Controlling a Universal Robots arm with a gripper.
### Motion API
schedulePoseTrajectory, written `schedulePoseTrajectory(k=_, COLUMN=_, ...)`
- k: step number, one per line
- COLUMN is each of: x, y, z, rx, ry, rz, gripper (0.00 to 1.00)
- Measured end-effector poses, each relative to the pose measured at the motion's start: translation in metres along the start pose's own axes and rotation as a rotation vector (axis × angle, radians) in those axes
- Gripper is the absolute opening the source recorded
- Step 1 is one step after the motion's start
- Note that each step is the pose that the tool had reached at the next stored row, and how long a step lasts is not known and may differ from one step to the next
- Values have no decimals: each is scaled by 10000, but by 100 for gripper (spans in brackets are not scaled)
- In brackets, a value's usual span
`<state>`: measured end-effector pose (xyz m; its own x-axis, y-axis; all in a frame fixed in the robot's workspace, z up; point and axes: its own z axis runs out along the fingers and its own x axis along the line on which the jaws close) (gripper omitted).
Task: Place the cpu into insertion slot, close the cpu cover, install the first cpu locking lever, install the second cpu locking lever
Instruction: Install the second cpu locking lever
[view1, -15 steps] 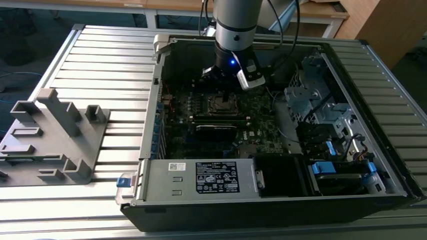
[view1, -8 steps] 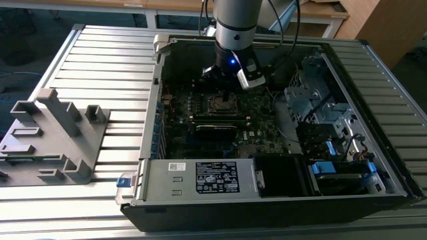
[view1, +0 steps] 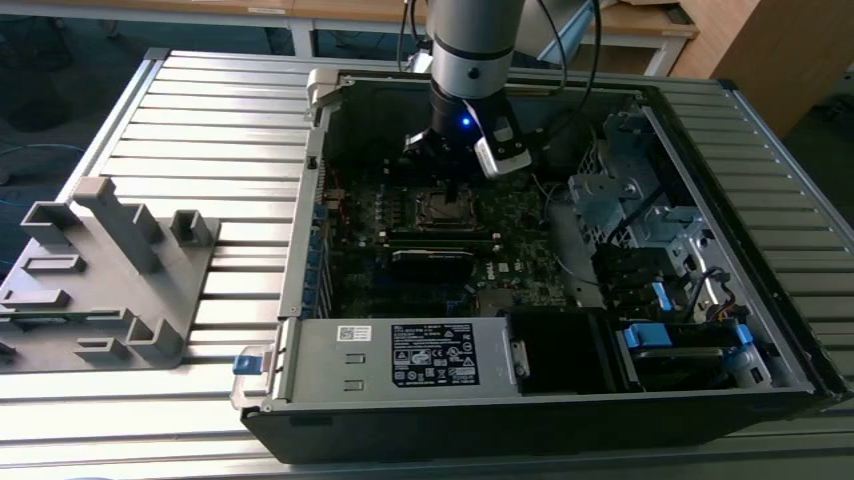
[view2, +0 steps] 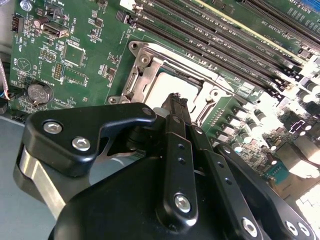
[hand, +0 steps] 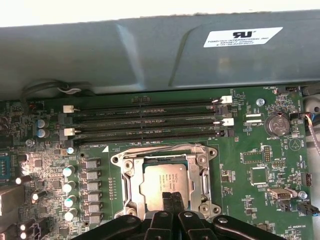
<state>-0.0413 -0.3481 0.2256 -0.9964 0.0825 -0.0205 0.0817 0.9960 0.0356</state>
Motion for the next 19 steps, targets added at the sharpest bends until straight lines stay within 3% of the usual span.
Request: schedulePoseTrajectory(k=19, x=-1, y=1, z=-30, rx=0, ry=0, rz=0, gripper=10)
